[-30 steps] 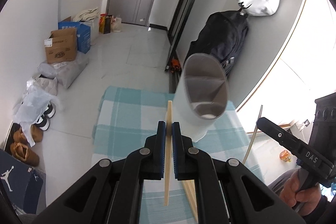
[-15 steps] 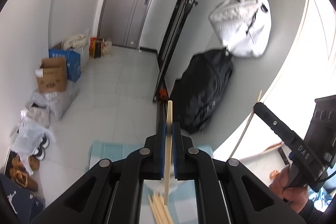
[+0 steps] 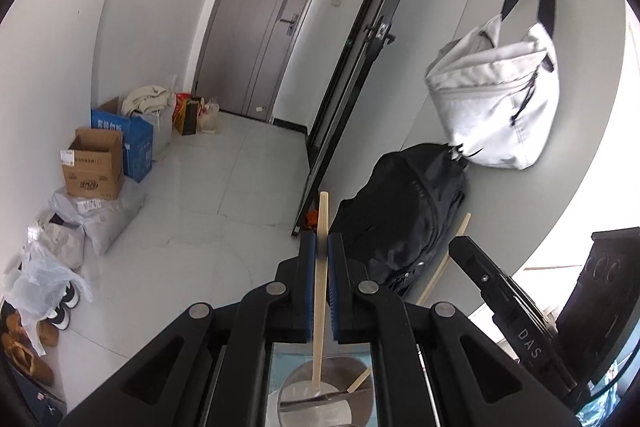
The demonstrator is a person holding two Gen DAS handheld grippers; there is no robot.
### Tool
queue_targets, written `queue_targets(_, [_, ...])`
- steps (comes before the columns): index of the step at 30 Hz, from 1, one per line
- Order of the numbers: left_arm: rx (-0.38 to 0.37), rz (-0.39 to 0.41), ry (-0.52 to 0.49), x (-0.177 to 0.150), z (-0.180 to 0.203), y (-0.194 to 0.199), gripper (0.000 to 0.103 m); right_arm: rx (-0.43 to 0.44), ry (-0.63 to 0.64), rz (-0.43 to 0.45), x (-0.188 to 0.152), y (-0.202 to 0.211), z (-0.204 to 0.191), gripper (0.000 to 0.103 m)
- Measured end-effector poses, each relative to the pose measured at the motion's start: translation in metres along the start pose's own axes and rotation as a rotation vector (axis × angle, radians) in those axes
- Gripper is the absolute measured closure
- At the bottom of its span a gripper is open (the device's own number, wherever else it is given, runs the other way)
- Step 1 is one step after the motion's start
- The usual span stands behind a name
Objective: Organize utensils
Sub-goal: 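Carry both chopsticks over the utensil holder and open both tools to drop them in, then raise both open tools away from the utensil holder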
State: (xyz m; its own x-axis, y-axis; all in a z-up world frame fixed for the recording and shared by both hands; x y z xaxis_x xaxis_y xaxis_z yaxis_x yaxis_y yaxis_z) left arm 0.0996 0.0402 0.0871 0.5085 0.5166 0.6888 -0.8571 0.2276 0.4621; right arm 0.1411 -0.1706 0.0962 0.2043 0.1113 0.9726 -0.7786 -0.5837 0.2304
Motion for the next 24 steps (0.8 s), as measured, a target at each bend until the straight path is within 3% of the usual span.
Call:
queue_targets(8, [-0.027, -0.010, -0.048, -0.022, 0.000, -0.021, 0.101, -0.005, 0.031, -0.025, -0.033, -0.024, 0.012, 0.098])
queue_targets(13, [-0.059, -0.111, -0.082, -0.035, 0.001, -0.030, 0.101, 0.047, 0.056, -0.049, -0.045, -0.023, 0.008, 0.098])
queue_targets(16, [-0.084, -0.185, -0.039, -0.032, -0.006, -0.031, 0.099, 0.095, 0.046, -0.079, -0.049, -0.018, 0.005, 0.093])
queue_targets(18, [-0.088, -0.189, -0.014, -0.028, -0.012, -0.025, 0.090, 0.131, 0.006, -0.109, -0.052, -0.013, 0.007, 0.089])
queue_targets(19, [-0.076, -0.181, -0.005, -0.025, -0.014, -0.021, 0.074, 0.137, -0.011, -0.115, -0.053, -0.010, 0.008, 0.079])
queue_targets(20, [-0.072, -0.167, 0.011, -0.023, -0.016, -0.016, 0.059, 0.151, -0.042, -0.115, -0.055, -0.005, 0.010, 0.063])
queue_targets(22, [-0.069, -0.133, 0.033, -0.020, -0.019, -0.005, 0.050, 0.172, -0.084, -0.104, -0.056, 0.005, 0.011, 0.049])
queue_targets(24, [-0.037, -0.113, 0.032, -0.017, -0.018, 0.007, 0.049, 0.157, -0.098, -0.110, -0.056, 0.016, 0.010, 0.049])
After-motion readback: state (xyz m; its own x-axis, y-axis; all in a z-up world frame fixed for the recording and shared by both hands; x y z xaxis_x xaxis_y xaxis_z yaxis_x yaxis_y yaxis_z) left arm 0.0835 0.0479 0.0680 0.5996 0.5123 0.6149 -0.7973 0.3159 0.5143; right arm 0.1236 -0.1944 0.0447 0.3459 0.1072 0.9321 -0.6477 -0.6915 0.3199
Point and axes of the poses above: each gripper's, at about its wrist camera, not at the fingertips, and y roughly against the way its jaws point, z to its right, x to its top, the point moved 1 cm from there along -y, roughly the way its jaws point, and after that the axes turned 14 degrees about y, right-handed, at the moved point
